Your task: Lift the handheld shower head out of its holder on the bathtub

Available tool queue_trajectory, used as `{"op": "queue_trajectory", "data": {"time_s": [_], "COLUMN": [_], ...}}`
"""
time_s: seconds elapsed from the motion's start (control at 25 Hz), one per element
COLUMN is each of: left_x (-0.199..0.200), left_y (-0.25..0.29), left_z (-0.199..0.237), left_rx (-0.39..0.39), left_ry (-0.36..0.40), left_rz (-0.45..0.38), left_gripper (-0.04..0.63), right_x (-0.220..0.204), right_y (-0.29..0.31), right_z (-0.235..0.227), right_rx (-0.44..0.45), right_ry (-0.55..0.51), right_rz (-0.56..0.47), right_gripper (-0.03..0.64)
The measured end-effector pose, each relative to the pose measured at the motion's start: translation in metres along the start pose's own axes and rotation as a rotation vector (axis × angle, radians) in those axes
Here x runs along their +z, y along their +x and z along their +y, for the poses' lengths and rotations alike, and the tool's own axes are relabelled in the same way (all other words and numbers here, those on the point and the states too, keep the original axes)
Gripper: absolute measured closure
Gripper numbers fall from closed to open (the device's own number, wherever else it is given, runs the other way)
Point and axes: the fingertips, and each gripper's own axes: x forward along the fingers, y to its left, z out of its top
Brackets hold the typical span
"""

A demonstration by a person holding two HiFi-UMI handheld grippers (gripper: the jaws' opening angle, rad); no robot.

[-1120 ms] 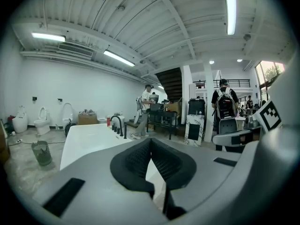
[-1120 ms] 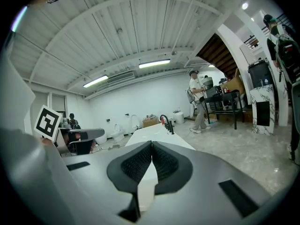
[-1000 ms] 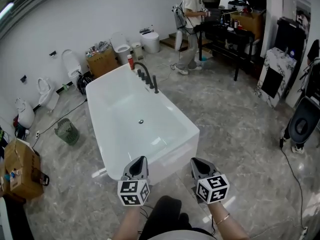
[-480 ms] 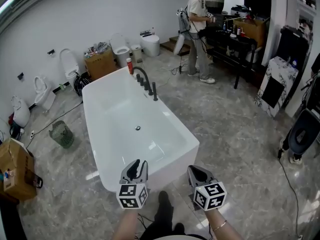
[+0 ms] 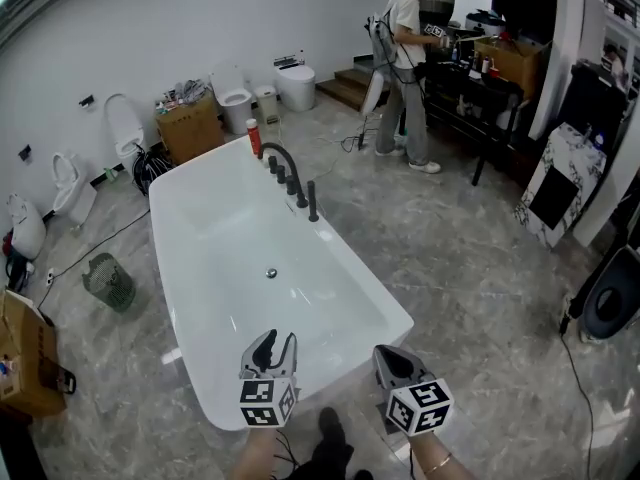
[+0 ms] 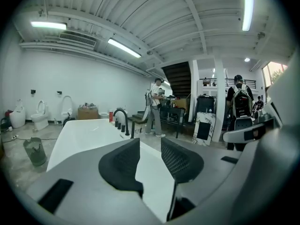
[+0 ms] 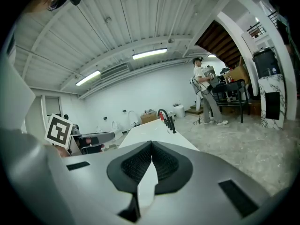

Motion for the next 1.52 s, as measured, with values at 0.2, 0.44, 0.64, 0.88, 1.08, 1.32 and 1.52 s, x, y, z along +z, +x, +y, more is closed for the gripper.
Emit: {"op": "queue_trajectory", "data": {"time_s": [0.2, 0.44, 0.64, 0.88, 1.08, 1.32, 1.52], "left_x": [0.023, 0.04, 0.046, 0.045, 0.044, 0.04, 0.026], "left_y": [0.096, 0.178, 0.241, 0.318, 0.405, 0.525, 0.631], "left_z": [0.071, 0.138, 0.171, 0.198, 0.199, 0.217, 0.222], "left_rx": [-0.015, -0.036, -0.047, -0.054, -0.049, -0.035, -0.016], "left_ry": [-0.003, -0.009, -0.01, 0.0, -0.006, -0.035, -0.033], "left_rz": [0.018, 0.023, 0.04, 0.058, 0.064, 0.086, 0.104], "left_gripper": [0.436, 0.425, 0.417, 0.407, 0.397, 0.383, 0.382], "right_x": [0.032, 0.048, 0.055, 0.063, 0.074, 0.086, 0.081], "right_y": [0.113, 0.212, 0.268, 0.333, 0.394, 0.491, 0.566], "right_z": [-0.013, -0.026, -0.052, -0.09, -0.145, -0.206, -0.272], "right_rx": [-0.009, -0.036, -0.068, -0.073, -0.047, -0.004, 0.036], "right_ry": [0.006, 0.027, 0.043, 0.034, 0.017, 0.011, 0.006], "right_rz": [0.014, 0.032, 0.059, 0.08, 0.096, 0.136, 0.175], "right_gripper": [0.609, 0.611, 0.611, 0.611, 0.61, 0.611, 0.611]}}
